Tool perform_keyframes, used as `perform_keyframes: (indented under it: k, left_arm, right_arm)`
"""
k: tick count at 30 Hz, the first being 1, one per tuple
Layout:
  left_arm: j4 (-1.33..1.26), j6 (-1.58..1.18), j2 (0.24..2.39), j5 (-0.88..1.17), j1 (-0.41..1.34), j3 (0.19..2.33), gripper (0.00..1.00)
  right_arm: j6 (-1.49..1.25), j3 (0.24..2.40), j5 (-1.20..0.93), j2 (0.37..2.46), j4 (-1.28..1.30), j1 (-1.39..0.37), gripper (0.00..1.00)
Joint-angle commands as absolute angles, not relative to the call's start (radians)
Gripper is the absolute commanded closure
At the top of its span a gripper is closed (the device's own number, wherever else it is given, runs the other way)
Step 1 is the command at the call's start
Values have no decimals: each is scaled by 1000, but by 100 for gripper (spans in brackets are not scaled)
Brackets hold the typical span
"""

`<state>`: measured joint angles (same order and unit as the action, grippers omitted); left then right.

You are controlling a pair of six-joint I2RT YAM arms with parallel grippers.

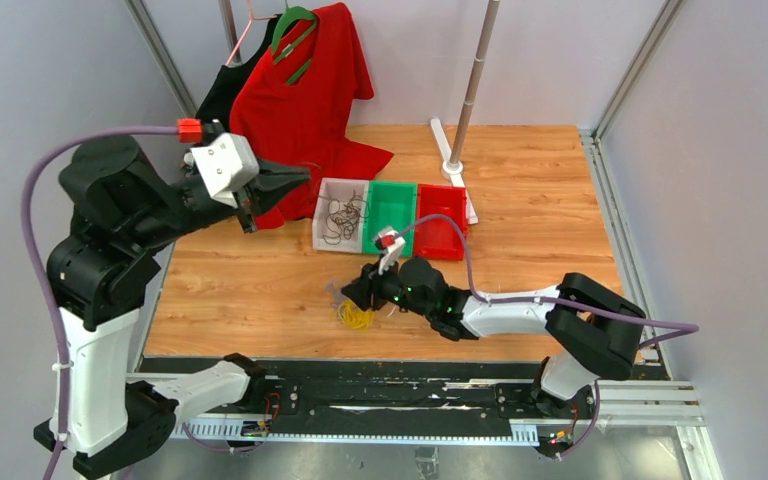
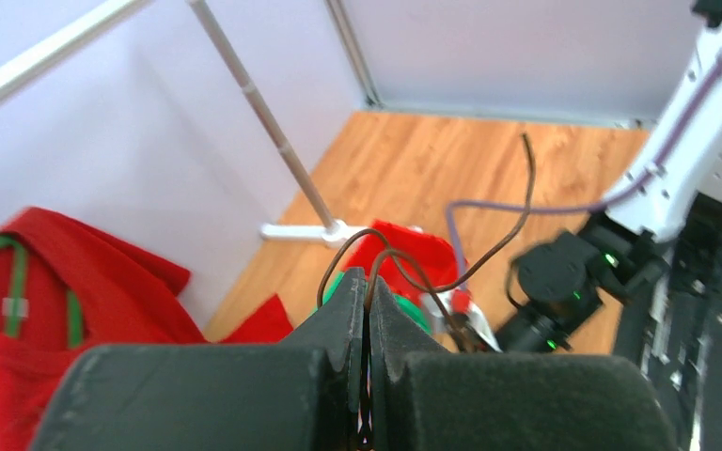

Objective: Untangle the cables

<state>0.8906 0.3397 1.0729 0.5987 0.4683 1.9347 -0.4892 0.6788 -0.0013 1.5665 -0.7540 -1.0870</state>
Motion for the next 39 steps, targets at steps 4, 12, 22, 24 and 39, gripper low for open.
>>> perform_keyframes:
  k: [4, 12, 22, 24, 39]
  left_arm:
    - [708, 312, 1103, 446, 473, 2045, 100]
    - [639, 309, 1103, 394, 474, 1961, 100]
    - [575, 347, 1036, 352, 474, 1533, 100]
    - [560, 356, 1045, 348, 474, 1465, 100]
    - [509, 519, 1325, 293, 465, 1313, 100]
  right_arm:
    - [-603, 556, 135, 1601, -838, -1099, 63]
    - [-611, 491, 197, 1519, -829, -1101, 58]
    - [-554, 493, 354, 1130, -550, -1096, 36]
    - [-551, 497, 373, 1069, -495, -1088, 34]
    - [-474, 581, 431, 810, -20, -1050, 26]
